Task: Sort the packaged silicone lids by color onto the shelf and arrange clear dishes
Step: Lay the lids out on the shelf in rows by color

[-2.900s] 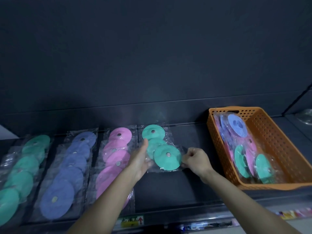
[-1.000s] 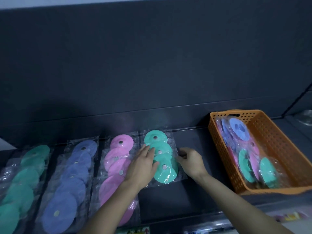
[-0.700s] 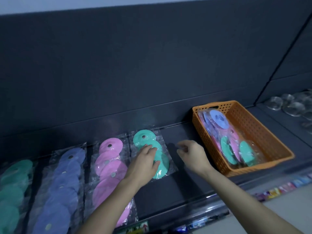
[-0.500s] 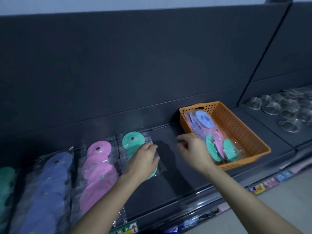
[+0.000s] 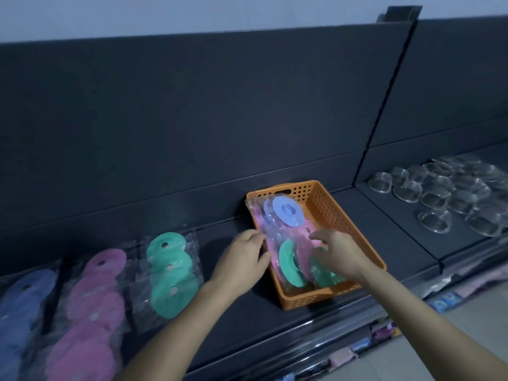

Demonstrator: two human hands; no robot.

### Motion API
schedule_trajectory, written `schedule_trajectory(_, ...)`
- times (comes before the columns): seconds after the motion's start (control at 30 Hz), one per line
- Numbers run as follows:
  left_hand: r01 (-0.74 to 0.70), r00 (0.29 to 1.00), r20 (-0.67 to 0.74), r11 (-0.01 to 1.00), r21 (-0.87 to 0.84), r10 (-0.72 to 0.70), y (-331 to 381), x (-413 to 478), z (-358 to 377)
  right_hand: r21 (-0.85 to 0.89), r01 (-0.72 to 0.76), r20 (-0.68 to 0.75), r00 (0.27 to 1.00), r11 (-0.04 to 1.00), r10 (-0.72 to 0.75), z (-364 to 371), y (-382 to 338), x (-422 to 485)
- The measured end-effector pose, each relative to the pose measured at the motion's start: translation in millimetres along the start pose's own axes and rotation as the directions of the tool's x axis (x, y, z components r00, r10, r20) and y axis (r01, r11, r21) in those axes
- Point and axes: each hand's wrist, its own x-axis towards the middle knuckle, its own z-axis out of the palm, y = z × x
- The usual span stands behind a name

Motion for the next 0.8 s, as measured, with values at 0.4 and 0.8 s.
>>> schedule_trajectory(0.4, 0.261, 0.963, -0.091, 0.962, 0.082, -0.253, 44, 24, 41, 0.239, 0.034, 0.506, 0.848, 0.970, -0.155, 0, 60, 30)
schedule_trajectory(0.8, 0.268, 0.943, -0.227, 0.959, 0.091, -0.242, 64, 32, 64, 0.168, 0.207, 0.361, 0.897, 0.964, -0.255, -4, 73, 37)
